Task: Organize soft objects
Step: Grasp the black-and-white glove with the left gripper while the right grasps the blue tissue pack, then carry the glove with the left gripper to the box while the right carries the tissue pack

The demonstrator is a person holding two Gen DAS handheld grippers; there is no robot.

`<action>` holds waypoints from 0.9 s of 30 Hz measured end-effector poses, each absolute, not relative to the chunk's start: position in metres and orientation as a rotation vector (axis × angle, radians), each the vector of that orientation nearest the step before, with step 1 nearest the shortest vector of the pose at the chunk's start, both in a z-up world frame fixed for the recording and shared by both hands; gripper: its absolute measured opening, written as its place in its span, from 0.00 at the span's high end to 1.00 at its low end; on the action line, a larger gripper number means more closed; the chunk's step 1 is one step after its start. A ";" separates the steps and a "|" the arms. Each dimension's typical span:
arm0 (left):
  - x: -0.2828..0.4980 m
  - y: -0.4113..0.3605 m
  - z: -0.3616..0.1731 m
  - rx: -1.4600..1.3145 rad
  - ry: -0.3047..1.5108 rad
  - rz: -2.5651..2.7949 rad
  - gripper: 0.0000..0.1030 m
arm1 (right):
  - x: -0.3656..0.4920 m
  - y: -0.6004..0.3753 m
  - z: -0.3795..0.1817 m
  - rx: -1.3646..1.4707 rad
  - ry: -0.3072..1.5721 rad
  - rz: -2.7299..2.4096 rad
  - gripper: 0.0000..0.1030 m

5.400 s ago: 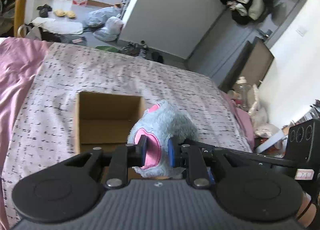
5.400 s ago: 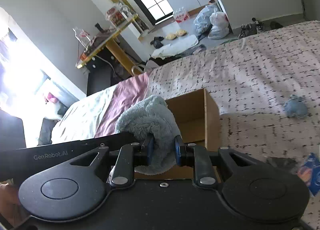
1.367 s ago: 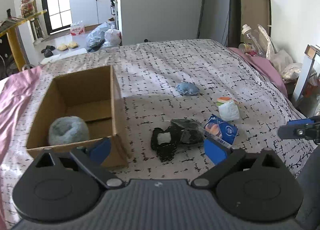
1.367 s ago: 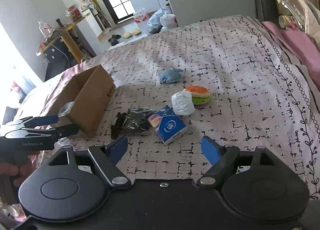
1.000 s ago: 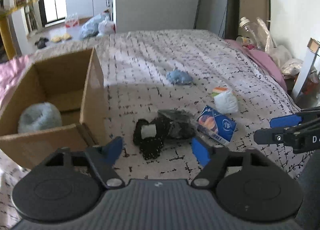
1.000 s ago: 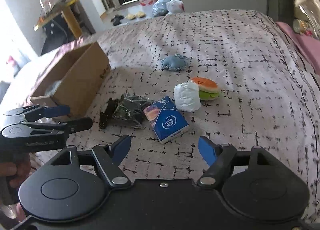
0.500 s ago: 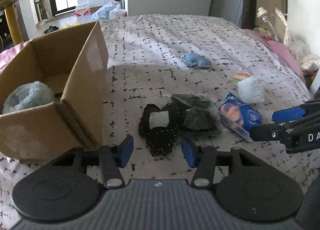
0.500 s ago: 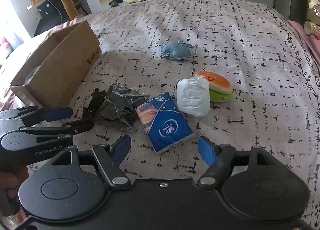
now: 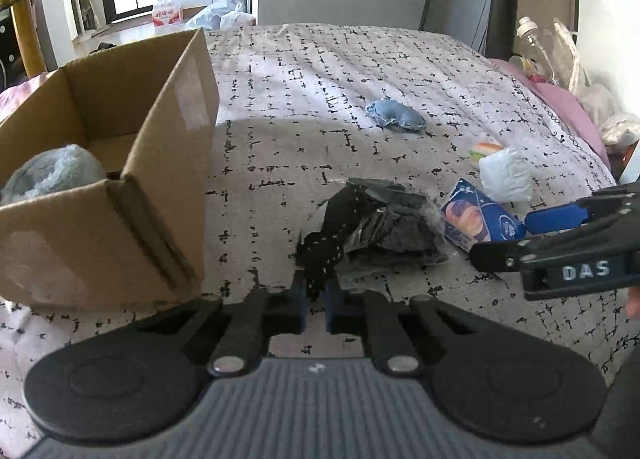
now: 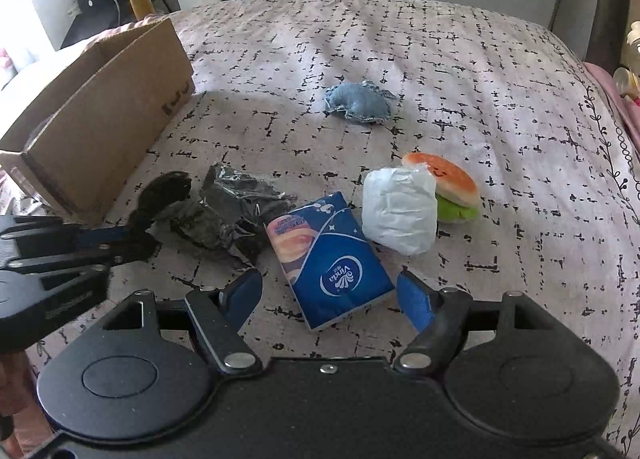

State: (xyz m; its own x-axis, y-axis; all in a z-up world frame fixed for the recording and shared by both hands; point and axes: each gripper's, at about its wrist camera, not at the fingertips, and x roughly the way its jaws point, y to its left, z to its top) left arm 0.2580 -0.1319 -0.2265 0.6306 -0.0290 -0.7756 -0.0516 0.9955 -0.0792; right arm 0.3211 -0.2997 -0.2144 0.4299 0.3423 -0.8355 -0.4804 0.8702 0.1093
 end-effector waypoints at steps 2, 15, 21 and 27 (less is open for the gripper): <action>0.256 -0.130 -0.224 -0.114 0.892 0.004 0.94 | 0.321 -0.299 -0.217 -0.156 1.002 0.511 0.29; 0.242 -0.120 -0.196 -0.181 0.823 -0.017 0.94 | 0.306 -0.300 -0.205 -0.187 0.959 0.477 0.45; 0.234 -0.113 -0.176 -0.192 0.750 -0.030 0.94 | 0.292 -0.309 -0.179 -0.163 0.912 0.444 0.46; 0.226 -0.104 -0.158 -0.209 0.685 -0.021 0.94 | 0.280 -0.306 -0.157 -0.159 0.869 0.430 0.46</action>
